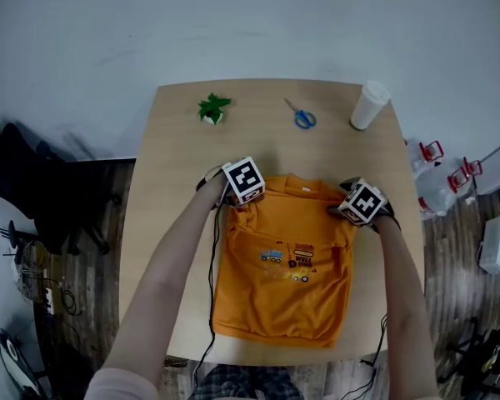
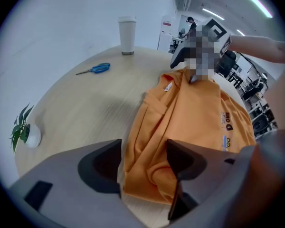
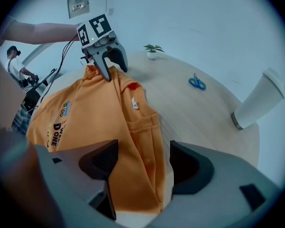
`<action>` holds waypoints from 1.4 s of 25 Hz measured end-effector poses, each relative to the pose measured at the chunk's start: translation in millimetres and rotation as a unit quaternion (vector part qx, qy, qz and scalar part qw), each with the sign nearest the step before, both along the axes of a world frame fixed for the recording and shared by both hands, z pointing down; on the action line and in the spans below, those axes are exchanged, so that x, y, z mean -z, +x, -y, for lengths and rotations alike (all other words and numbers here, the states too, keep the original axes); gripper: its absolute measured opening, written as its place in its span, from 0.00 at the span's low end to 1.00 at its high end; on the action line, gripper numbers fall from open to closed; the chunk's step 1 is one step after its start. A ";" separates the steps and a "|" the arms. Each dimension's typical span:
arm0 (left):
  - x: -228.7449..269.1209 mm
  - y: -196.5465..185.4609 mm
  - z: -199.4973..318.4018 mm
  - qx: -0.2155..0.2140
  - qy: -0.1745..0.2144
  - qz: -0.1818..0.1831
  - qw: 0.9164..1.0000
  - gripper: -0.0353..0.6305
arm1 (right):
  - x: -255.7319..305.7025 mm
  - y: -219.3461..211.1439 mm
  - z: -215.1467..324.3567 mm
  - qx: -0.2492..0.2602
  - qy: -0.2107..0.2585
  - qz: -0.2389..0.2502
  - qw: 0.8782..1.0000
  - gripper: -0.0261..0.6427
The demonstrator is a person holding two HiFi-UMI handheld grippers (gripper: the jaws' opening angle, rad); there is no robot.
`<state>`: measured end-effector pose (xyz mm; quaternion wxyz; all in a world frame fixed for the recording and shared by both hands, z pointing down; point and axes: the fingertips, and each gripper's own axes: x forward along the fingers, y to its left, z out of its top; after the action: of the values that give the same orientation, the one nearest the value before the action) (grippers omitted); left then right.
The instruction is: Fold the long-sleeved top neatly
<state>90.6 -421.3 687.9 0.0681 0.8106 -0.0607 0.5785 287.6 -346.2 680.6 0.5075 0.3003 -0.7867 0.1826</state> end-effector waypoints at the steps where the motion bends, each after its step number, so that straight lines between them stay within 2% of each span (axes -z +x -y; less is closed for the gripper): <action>1: -1.6 1.1 -0.6 -0.005 -0.003 0.002 1.000 0.49 | -1.0 -2.5 0.2 0.006 -0.004 -0.002 1.000 0.55; 4: -3.4 3.8 -2.1 -0.014 -0.011 0.008 1.000 0.47 | -2.9 -6.5 0.7 0.017 -0.017 -0.004 1.000 0.51; 7: -4.7 5.4 -5.9 -0.014 -0.025 0.013 1.000 0.43 | -5.3 -5.9 -2.5 -0.001 -0.039 0.013 0.999 0.49; 10: -5.1 5.6 -13.8 -0.015 -0.038 0.012 0.999 0.34 | -7.0 -9.3 -9.1 -0.010 -0.058 0.032 0.998 0.40; 11: -4.8 5.5 -15.5 -0.015 -0.040 0.010 0.999 0.33 | -6.9 -11.5 -10.6 -0.006 -0.062 0.034 0.997 0.39; 15: -3.0 7.1 -23.2 -0.030 -0.037 0.005 0.999 0.22 | -5.8 -20.6 -19.0 0.022 -0.070 0.033 0.997 0.22; 19: -0.9 6.2 -25.5 -0.043 -0.006 0.006 0.999 0.14 | -2.7 -19.8 -19.6 0.023 -0.052 0.027 0.998 0.13; 27: 29.0 8.3 -18.3 -0.016 0.047 -0.027 0.998 0.13 | 26.7 -12.0 -10.4 -0.003 0.015 0.008 1.000 0.11; 31: 62.2 20.1 -9.4 0.005 0.114 -0.075 0.991 0.12 | 48.2 -1.5 -2.3 -0.027 0.069 -0.012 0.997 0.11; 35: 91.9 19.8 -11.5 0.027 0.171 -0.100 0.980 0.12 | 80.8 -1.6 -2.9 -0.029 0.122 -0.032 0.992 0.11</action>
<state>110.4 -409.8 596.0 -0.0502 0.8621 -0.1736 0.4735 286.0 -343.3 599.9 0.4863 0.3886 -0.7773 0.0907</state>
